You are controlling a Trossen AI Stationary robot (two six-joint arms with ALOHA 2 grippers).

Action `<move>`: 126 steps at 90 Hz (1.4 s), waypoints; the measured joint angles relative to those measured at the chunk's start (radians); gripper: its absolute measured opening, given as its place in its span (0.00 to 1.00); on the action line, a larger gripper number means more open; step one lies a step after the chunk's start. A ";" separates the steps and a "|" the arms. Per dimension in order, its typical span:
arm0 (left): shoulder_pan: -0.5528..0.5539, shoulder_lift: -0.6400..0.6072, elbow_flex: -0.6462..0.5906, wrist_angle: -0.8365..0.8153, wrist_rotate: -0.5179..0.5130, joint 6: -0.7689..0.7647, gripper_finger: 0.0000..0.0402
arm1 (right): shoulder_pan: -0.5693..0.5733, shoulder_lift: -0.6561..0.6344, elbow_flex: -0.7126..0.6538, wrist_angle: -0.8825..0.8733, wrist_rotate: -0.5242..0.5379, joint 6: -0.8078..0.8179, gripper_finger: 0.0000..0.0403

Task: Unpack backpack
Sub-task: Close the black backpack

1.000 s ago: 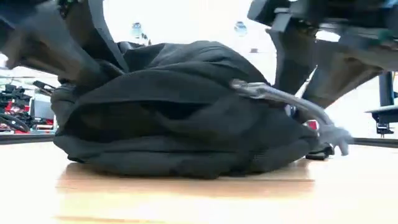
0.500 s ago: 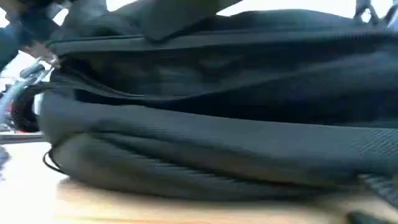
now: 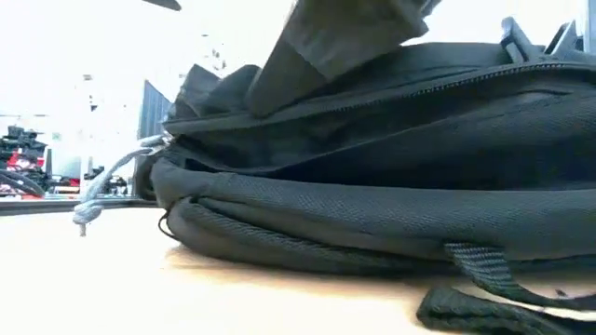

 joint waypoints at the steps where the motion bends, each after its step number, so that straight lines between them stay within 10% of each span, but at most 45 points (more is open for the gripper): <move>1: 0.000 0.000 0.000 0.017 0.000 0.000 0.22 | -0.001 0.000 0.000 -0.003 0.004 -0.002 0.00; 56: 0.059 0.000 -0.002 0.331 0.083 -0.235 0.22 | 0.082 -0.216 0.000 -0.062 -0.147 0.099 0.20; 75: 0.094 0.005 -0.002 0.589 0.135 -0.229 0.22 | 0.151 -0.226 0.000 -0.338 -0.263 0.444 0.31; 94: 0.145 0.034 -0.016 0.867 0.403 0.011 0.22 | 0.251 -0.227 0.000 -0.592 -0.476 0.891 0.36; 126: 0.268 0.123 -0.016 1.309 0.772 0.475 0.22 | 0.455 -0.213 -0.015 -0.814 -0.301 1.330 0.36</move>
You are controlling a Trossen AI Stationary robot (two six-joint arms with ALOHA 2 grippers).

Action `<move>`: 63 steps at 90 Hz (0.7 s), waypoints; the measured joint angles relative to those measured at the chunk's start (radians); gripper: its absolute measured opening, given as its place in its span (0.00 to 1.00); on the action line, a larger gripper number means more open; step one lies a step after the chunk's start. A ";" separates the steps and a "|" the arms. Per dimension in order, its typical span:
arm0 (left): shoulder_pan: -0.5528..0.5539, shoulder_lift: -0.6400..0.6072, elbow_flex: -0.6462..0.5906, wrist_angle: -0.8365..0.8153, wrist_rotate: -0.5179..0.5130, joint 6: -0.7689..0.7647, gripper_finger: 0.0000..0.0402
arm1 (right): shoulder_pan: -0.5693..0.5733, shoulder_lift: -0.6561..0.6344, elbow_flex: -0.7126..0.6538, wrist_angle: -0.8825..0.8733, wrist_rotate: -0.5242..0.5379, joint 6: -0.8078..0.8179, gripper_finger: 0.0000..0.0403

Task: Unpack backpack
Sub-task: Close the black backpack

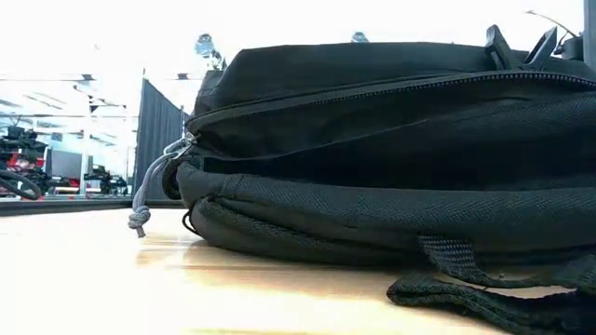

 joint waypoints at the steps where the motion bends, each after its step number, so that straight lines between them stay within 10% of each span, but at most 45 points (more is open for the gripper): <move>1: 0.004 0.003 0.000 0.008 0.010 0.005 0.22 | 0.006 0.000 -0.001 -0.001 0.006 0.015 0.36; 31: 0.108 0.122 0.028 0.208 0.227 0.079 0.37 | 0.081 0.000 -0.066 -0.001 0.097 0.183 0.36; 63: 0.208 0.157 0.027 0.234 0.275 -0.133 0.56 | 0.031 0.000 -0.161 0.080 0.104 0.001 0.36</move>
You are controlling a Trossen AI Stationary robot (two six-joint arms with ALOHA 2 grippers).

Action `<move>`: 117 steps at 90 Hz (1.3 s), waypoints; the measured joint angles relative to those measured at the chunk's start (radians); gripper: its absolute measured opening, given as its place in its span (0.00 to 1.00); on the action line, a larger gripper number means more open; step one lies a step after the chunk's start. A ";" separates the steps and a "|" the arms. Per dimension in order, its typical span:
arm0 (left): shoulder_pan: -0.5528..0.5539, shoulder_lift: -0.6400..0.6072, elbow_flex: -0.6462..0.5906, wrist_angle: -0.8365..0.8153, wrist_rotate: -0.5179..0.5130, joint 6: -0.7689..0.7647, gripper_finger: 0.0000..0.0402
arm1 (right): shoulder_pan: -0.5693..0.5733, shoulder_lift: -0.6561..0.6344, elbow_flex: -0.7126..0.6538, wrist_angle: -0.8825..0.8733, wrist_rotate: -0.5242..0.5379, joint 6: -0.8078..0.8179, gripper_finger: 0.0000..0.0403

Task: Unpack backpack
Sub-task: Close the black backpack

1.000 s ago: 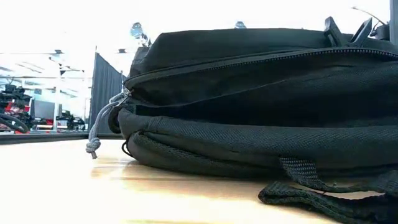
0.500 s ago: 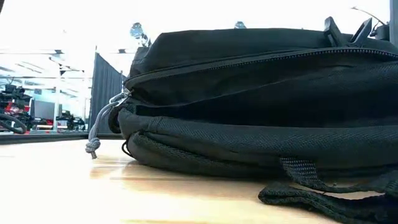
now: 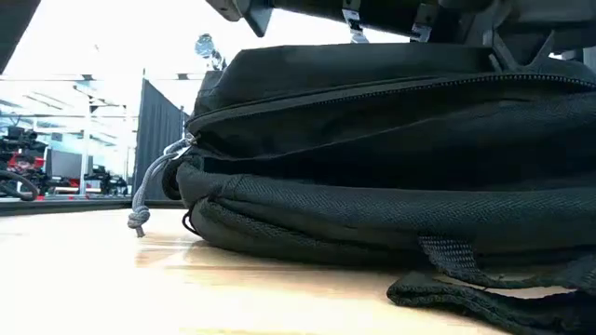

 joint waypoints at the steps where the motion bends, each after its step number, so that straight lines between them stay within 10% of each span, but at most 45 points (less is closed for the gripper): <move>1: 0.000 0.000 0.000 -0.001 0.008 0.000 0.56 | -0.001 0.000 0.000 -0.003 0.003 -0.005 0.36; 61: 0.001 -0.002 0.000 -0.054 0.151 0.000 0.58 | -0.135 0.000 0.000 0.079 0.139 -0.326 0.28; 117: 0.002 -0.002 0.000 -0.055 0.147 0.000 0.58 | -0.143 0.000 -0.049 0.109 0.112 -0.152 0.24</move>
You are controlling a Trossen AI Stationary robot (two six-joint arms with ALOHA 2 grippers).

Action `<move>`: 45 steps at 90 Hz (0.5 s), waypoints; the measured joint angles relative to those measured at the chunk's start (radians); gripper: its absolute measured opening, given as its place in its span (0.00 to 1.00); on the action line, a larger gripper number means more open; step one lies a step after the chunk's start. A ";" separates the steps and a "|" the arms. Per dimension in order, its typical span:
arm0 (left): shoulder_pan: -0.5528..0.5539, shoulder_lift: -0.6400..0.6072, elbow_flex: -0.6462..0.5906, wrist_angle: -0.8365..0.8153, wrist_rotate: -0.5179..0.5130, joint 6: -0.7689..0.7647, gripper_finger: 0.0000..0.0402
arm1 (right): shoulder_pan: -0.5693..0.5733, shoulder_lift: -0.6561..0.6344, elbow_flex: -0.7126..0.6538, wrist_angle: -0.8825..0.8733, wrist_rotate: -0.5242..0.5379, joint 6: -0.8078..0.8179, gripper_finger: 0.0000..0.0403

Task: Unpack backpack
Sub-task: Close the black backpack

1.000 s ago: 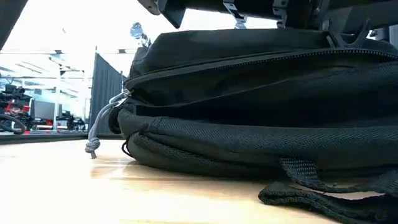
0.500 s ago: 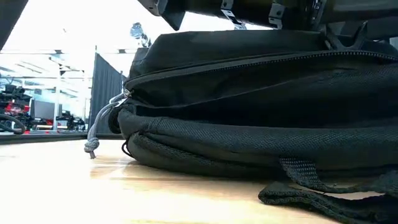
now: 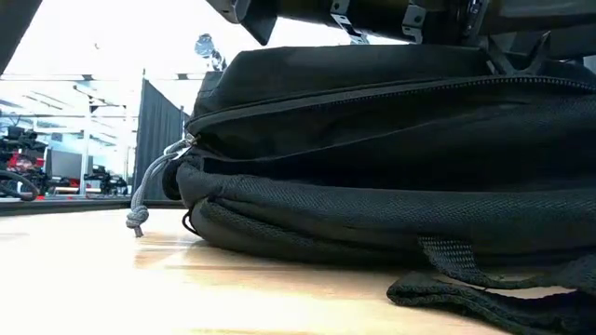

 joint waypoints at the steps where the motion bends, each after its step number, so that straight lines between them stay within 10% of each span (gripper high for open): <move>1: 0.000 0.000 0.000 0.000 0.000 0.000 0.58 | -0.001 0.000 -0.006 0.004 0.000 0.000 0.24; 45: 0.000 0.000 0.000 -0.001 0.000 -0.001 0.58 | -0.017 -0.024 -0.071 0.064 -0.041 -0.063 0.01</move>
